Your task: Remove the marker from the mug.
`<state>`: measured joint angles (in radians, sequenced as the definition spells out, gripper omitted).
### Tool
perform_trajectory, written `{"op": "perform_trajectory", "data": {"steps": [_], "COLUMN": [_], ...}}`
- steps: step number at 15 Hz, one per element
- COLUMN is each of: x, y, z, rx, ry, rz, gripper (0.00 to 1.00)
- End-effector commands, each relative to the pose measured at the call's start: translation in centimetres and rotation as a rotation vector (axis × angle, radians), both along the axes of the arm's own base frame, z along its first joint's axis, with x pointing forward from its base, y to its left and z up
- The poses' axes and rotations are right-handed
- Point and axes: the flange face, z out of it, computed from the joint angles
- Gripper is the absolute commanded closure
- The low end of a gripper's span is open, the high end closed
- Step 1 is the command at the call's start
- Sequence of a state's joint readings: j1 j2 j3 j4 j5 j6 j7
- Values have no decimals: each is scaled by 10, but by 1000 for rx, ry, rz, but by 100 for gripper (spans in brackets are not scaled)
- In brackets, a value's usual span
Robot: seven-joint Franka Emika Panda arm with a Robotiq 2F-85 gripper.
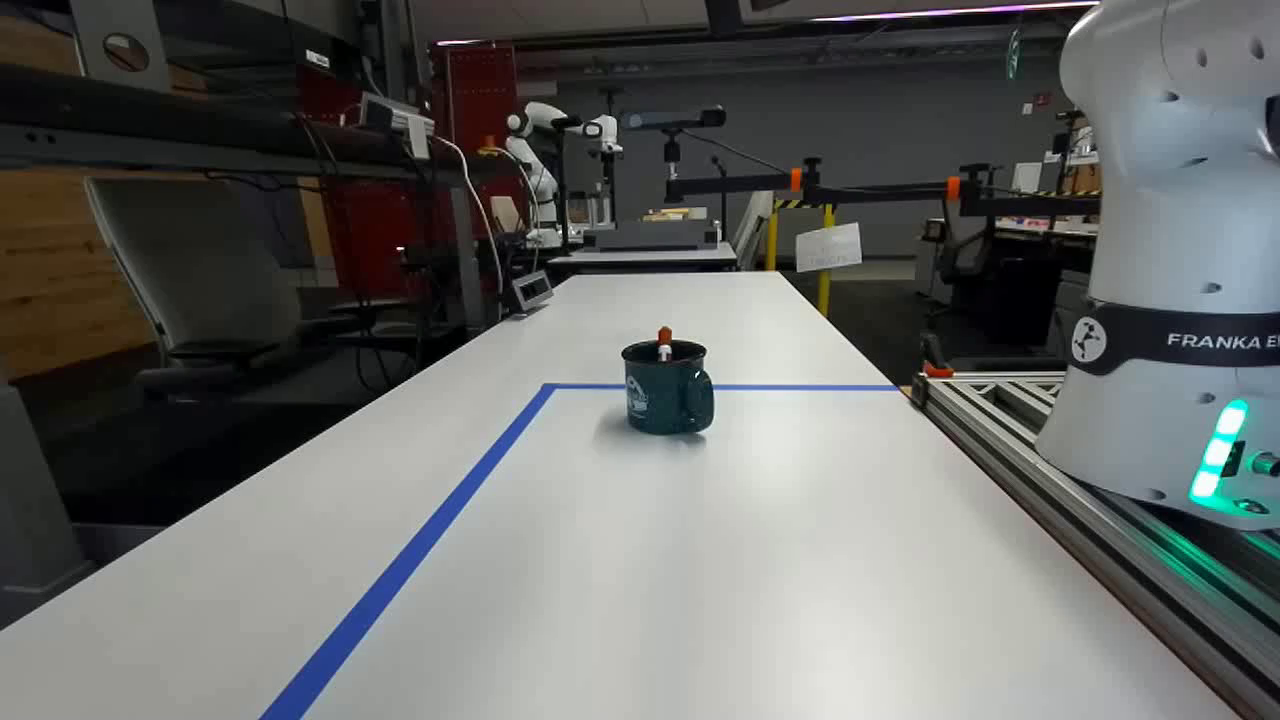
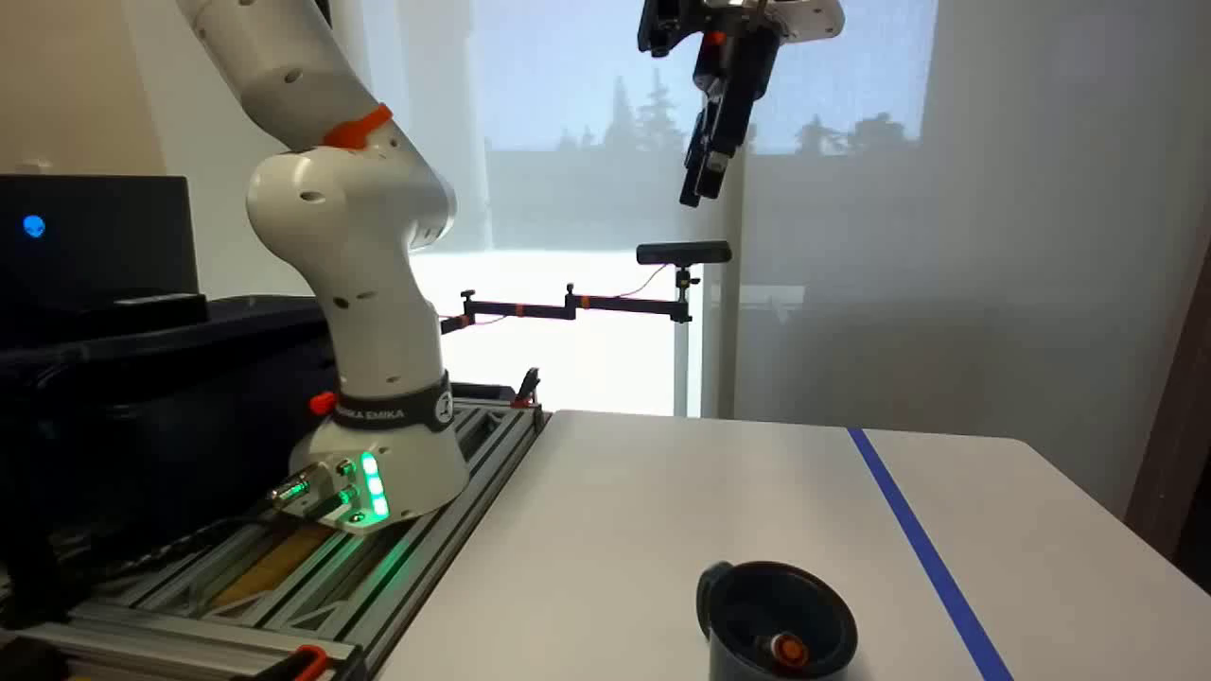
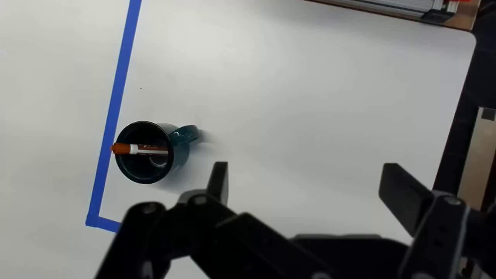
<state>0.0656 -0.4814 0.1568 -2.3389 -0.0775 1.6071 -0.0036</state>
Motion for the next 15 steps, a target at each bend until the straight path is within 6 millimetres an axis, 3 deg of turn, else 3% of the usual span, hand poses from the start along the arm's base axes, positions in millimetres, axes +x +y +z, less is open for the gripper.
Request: {"op": "perform_trajectory", "data": {"steps": [1,6,11,15], "x": [0,0,31,63], "y": [0,0,-12,-37], "z": [0,1,-31,-66], "rx": [0,0,-42,-57], "ry": [1,0,44,101], "rz": [0,0,209,399], "gripper": [0,0,0,0]}}
